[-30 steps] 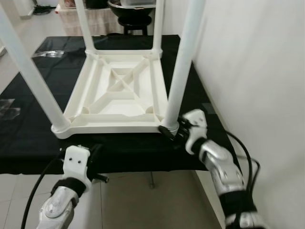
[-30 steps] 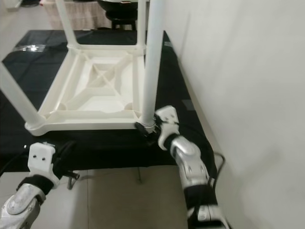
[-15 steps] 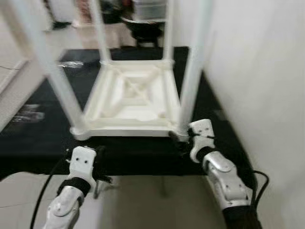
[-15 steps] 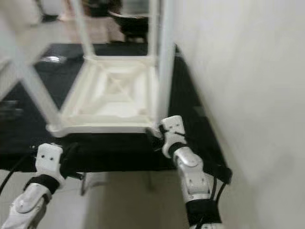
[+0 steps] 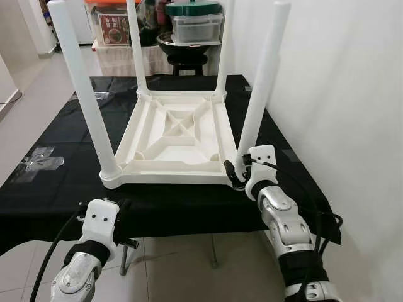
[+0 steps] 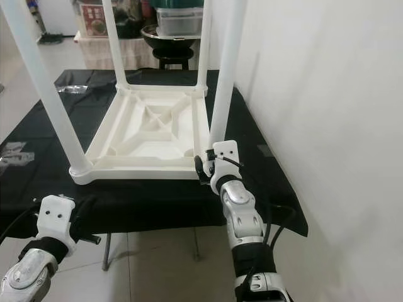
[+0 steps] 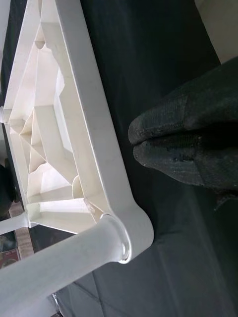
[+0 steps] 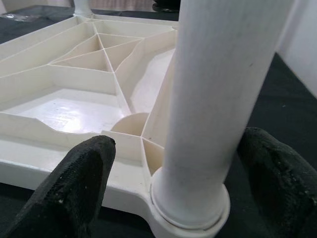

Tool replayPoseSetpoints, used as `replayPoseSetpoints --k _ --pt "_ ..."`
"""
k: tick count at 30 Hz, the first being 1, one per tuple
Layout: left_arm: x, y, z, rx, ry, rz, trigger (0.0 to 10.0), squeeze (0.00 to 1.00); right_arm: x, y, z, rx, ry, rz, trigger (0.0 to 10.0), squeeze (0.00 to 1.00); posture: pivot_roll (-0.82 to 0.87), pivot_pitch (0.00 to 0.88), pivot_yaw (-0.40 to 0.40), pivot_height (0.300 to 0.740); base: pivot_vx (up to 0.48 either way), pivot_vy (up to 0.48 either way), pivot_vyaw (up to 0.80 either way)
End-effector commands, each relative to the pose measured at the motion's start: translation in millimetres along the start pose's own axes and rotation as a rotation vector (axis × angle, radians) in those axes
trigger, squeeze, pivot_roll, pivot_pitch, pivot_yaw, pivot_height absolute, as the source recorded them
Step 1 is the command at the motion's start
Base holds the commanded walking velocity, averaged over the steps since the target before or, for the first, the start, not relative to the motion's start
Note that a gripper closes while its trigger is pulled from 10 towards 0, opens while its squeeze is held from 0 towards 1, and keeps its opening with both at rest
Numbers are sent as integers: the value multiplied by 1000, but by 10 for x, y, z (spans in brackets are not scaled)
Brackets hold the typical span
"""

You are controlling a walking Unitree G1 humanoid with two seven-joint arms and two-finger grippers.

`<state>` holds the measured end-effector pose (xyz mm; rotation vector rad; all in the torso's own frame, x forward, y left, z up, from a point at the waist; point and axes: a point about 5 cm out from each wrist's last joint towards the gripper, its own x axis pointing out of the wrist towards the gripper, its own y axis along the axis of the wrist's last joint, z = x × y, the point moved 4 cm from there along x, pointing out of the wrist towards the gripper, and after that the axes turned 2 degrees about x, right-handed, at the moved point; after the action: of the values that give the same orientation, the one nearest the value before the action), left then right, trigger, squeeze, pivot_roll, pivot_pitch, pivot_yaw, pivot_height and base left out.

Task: Building children table

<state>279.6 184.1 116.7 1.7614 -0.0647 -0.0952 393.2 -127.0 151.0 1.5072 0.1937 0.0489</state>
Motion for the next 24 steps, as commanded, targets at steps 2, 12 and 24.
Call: replayPoseSetpoints --k 2,12,24 --pt "-16 -40 25 -1 -8 -18 10000 0 9 -37 -85 5 29 -20 10000 0 22 79 -13 740 0 0 0" --pt "-69 -56 37 -32 -30 -29 10000 0 -353 -421 177 -34 17 -148 10000 0 -7 104 -14 740 0 0 0" --pt "-91 -77 21 -36 -33 -48 10000 0 -924 -502 -178 49 277 -158 10000 0 -28 123 -1 740 0 0 0"
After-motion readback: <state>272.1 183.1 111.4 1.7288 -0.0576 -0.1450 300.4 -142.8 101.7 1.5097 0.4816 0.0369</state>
